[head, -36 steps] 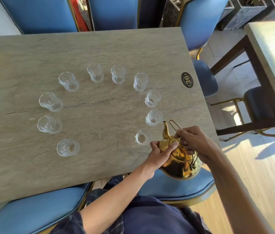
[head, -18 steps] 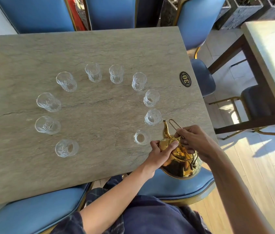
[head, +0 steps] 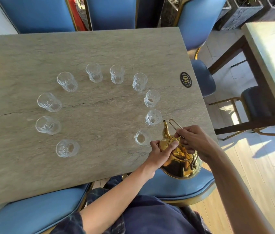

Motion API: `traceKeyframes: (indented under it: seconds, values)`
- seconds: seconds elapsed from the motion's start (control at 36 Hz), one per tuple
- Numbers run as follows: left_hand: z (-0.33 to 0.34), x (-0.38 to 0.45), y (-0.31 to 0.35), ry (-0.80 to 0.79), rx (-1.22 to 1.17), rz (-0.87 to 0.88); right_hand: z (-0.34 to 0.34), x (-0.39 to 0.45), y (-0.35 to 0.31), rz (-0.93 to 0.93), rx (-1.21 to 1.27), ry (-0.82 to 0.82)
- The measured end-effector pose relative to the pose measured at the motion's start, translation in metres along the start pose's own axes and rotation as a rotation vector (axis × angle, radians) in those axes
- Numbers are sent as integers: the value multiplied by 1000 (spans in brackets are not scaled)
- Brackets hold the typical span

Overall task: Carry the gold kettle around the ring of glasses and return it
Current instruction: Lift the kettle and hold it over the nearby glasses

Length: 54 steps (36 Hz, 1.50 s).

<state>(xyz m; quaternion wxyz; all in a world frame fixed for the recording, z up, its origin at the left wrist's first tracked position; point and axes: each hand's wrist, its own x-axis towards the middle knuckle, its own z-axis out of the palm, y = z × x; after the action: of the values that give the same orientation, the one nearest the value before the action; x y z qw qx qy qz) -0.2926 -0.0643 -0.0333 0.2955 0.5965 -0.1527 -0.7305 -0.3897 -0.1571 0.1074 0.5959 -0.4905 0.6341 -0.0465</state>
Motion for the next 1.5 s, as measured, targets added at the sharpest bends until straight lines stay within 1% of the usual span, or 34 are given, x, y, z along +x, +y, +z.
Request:
traceKeyframes:
  seconds: [0.39,0.64,1.0,1.17,1.31,1.5]
  values:
    - [-2,2,-1,-15,-13,-9,-1,1,-3,5,6,-12]
    - [-1,5,-1,13,-1,-1,-1,2,-1,10,16,-30]
    - [-3,5,-2,-12,6,-10,-1,2,2,4,6,-22]
    - [-6,4,6,-44,14,5,-3,-1,2,-15,7,-18]
    - [-7,1,17,-30,30,33,-7,-5,1,-56,23,-17]
    - [-11,-4,44,-33,56,44,-14,-8,-19,-112,26,-31]
